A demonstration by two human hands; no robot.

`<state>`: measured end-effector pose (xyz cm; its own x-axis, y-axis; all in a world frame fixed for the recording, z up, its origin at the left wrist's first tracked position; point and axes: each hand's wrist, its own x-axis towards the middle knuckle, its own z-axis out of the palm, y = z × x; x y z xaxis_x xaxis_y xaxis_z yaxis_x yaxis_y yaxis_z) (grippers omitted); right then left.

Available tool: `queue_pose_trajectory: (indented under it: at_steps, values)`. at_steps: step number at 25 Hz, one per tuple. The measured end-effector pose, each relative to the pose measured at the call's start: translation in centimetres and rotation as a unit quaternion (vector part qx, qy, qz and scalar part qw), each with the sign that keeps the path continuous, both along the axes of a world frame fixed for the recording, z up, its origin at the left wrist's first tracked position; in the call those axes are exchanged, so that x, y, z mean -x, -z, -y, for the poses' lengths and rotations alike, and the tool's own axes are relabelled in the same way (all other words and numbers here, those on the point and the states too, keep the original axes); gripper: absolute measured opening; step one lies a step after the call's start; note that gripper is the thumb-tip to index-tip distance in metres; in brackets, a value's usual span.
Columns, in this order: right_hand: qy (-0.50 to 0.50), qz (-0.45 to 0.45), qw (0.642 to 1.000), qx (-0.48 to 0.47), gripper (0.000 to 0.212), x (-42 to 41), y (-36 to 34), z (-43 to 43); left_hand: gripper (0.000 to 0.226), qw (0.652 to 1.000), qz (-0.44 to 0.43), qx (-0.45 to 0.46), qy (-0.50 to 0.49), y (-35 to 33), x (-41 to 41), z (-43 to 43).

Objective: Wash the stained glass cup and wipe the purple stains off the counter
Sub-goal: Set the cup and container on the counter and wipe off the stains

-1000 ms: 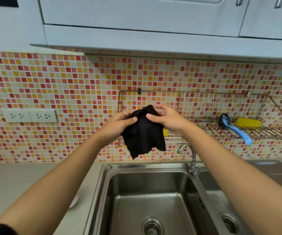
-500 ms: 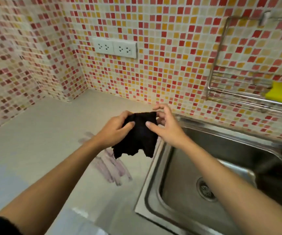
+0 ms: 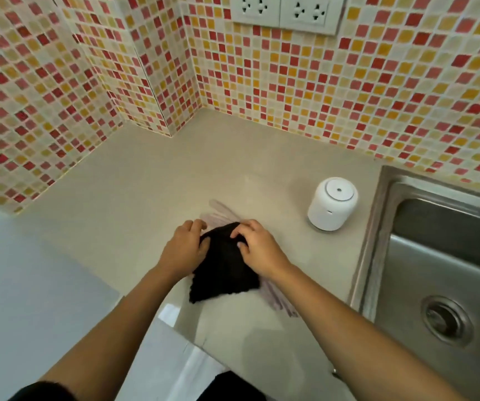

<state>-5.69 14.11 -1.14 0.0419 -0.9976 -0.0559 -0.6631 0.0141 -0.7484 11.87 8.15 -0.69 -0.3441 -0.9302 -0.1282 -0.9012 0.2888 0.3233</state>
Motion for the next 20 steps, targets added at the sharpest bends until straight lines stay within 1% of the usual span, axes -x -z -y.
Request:
queue_pose_trajectory:
  at_steps: [1, 2, 3, 4, 5, 6, 8, 9, 10, 12, 14, 16, 18, 19, 20]
  values:
    - [0.014, -0.013, 1.0, 0.003, 0.021, -0.3, 0.2, 0.3, 0.041, 0.999, -0.008, 0.048, 0.006, 0.8, 0.2, 0.0]
    - [0.032, -0.024, 0.999, 0.015, 0.021, -0.4, 0.5, 0.1, 0.048, 0.997, -0.032, 0.065, 0.036, 1.6, 0.6, -0.6]
    - [0.05, -0.038, 0.998, 0.028, 0.021, -0.2, 0.8, -0.4, 0.054, 0.993, -0.035, 0.053, 0.099, 2.6, 1.0, -1.6]
    - [0.068, -0.054, 0.996, 0.036, 0.023, 0.3, 1.2, -1.2, 0.057, 0.985, -0.008, 0.033, 0.171, 3.7, 1.5, -2.7]
    - [0.084, -0.071, 0.993, 0.042, 0.023, 1.0, 1.5, -2.2, 0.058, 0.974, 0.036, 0.018, 0.223, 4.8, 1.9, -3.4]
    - [0.101, -0.085, 0.99, 0.045, 0.022, 1.9, 1.8, -3.2, 0.057, 0.968, 0.07, 0.008, 0.24, 5.9, 2.4, -3.0]
    - [0.145, -0.099, 0.984, 0.035, 0.023, 3.7, 2.4, -4.9, 0.056, 0.975, 0.079, 0.016, 0.206, 7.2, 4.9, 1.2]
    - [0.167, -0.102, 0.98, 0.021, 0.028, 4.4, 2.5, -5.5, 0.055, 0.98, 0.078, 0.021, 0.184, 7.4, 6.9, 4.3]
    - [0.184, -0.108, 0.977, 0.001, 0.037, 4.9, 2.7, -6.1, 0.054, 0.984, 0.073, 0.012, 0.163, 7.2, 8.9, 7.4]
    - [0.2, -0.149, 0.968, -0.033, 0.057, 5.8, 3.3, -7.0, 0.054, 0.988, 0.081, -0.009, 0.134, 6.8, 12.4, 12.1]
    - [0.2, -0.207, 0.956, -0.057, 0.067, 7.1, 3.7, -7.8, 0.054, 0.986, 0.091, -0.013, 0.14, 6.7, 13.4, 12.5]
    - [0.198, -0.247, 0.945, -0.077, 0.07, 8.8, 4.1, -8.5, 0.054, 0.976, 0.077, -0.005, 0.206, 6.6, 10.7, 8.9]
    - [0.225, -0.259, 0.935, -0.095, 0.069, 10.6, 4.6, -9.2, 0.054, 0.951, 0.06, 0.029, 0.301, 7.1, 4.7, 3.7]
    - [0.245, -0.255, 0.93, -0.096, 0.069, 11.3, 4.8, -9.3, 0.054, 0.944, 0.064, 0.057, 0.318, 7.4, 1.1, 1.6]
    - [0.264, -0.247, 0.927, -0.093, 0.071, 11.7, 5.1, -9.4, 0.054, 0.951, 0.072, 0.079, 0.291, 7.4, -1.9, 0.8]
